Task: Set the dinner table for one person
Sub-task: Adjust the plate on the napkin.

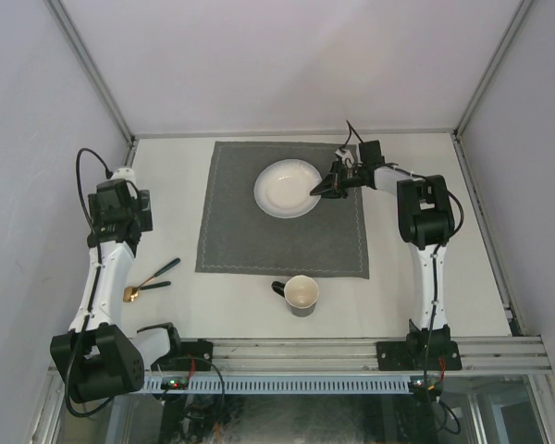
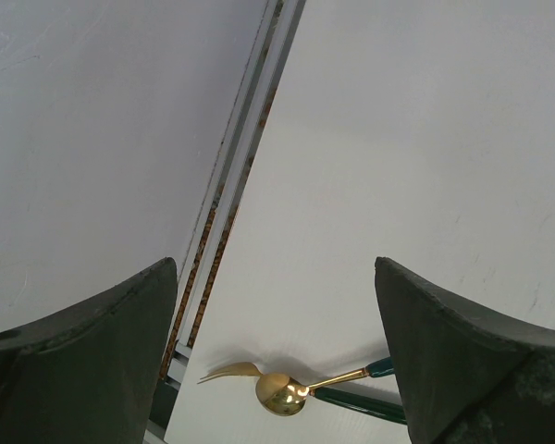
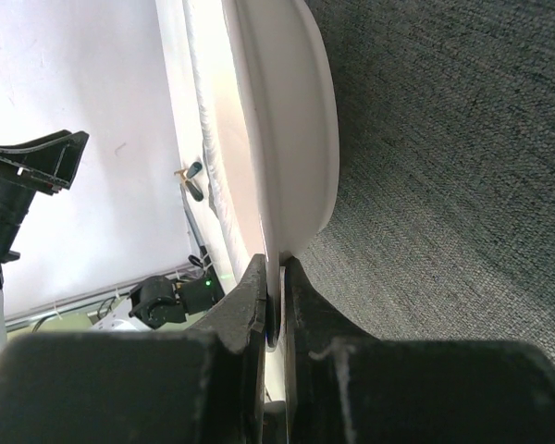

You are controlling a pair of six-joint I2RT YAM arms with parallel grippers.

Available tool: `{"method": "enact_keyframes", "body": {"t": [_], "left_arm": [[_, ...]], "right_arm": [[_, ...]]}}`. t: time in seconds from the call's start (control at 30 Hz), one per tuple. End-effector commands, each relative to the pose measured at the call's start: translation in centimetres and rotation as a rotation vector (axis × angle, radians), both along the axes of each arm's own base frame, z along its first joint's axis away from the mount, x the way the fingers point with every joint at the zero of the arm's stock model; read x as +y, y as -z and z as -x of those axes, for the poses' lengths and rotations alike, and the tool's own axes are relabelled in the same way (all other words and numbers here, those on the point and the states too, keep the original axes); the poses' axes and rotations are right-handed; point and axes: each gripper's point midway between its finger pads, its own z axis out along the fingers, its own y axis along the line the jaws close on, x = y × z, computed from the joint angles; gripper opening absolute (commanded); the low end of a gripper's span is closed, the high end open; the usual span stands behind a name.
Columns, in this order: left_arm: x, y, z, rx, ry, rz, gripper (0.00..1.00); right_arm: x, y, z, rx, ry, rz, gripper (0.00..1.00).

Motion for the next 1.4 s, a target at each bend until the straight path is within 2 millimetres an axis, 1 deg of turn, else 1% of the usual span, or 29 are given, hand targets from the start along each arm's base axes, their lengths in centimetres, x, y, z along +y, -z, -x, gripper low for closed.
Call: {"method": "enact_keyframes", "body": {"t": [0.0,0.3,0.5,0.7,0.83,0.97,1.37], "left_arm": [[-0.1,0.4,0.0,-0.003,0.011,0.001,0.91],[-0.1,0.5,-0.2,-0.001,0.011,0.006,0.91],[0.0,0.4,-0.2,-0.001,0.012,0.004,0.91],[-0.1,0.5,-0.2,0.0,0.012,0.005,0.91],[0.0,0.5,-0.2,-0.001,0.011,0.005,0.91],[0.0,0.3,-0.2,-0.004,0.011,0.003,0.91],[-0.1,0.4,-0.2,0.0,0.012,0.004,0.91]], "right_arm": [[1.2,-6.8,-0.2,-0.171,-0.081,-0.112,0.0],[1.4,-6.2,0.1,-0.159,-0.091,-0.105,0.0],[1.9,-5.3,1.0,-0.139,-0.11,-0.094,0.0],[2.5,-5.4,1.8,-0.14,-0.129,-0.095,0.0],[2.7,-5.3,1.9,-0.142,-0.134,-0.092,0.0],[2.6,-4.9,2.0,-0.134,-0.134,-0.087,0.0],[2.1,-4.5,1.8,-0.137,-0.13,-0.076,0.0]]}}
